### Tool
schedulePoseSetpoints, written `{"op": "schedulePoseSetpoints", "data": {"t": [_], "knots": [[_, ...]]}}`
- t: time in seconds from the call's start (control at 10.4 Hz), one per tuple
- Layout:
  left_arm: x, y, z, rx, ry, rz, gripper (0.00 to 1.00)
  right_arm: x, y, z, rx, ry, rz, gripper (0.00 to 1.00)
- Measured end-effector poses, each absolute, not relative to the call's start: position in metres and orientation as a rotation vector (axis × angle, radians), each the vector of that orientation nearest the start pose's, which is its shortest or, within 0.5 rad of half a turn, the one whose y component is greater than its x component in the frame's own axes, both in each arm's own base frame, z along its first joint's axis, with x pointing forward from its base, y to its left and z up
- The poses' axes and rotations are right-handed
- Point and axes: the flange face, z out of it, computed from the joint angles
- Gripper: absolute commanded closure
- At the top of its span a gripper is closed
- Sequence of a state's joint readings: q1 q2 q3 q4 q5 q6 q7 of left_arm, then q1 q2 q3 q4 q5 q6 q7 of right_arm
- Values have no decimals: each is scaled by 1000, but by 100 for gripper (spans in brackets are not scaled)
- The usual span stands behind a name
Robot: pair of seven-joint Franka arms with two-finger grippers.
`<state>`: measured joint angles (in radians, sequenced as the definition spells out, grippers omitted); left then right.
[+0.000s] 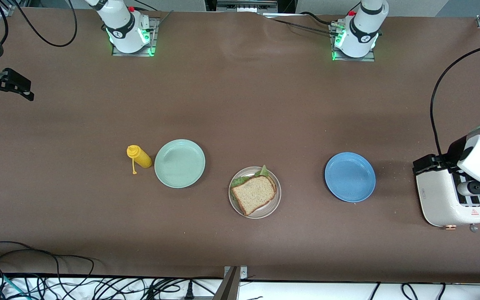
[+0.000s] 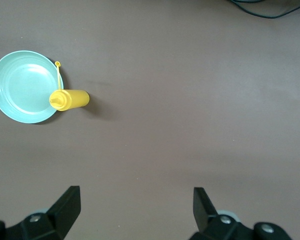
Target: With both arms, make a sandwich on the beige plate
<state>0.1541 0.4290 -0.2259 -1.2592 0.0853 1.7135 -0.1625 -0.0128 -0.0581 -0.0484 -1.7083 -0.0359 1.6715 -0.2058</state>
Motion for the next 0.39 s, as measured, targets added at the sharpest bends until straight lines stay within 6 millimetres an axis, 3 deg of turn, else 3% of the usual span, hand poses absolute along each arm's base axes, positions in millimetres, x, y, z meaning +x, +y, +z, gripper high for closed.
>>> {"op": "schedulePoseSetpoints", "data": {"t": [0.39], "knots": [[674,-13,541,-3147,-202,-44,1,542,-36,601,-3169,-238,-23,0]]}}
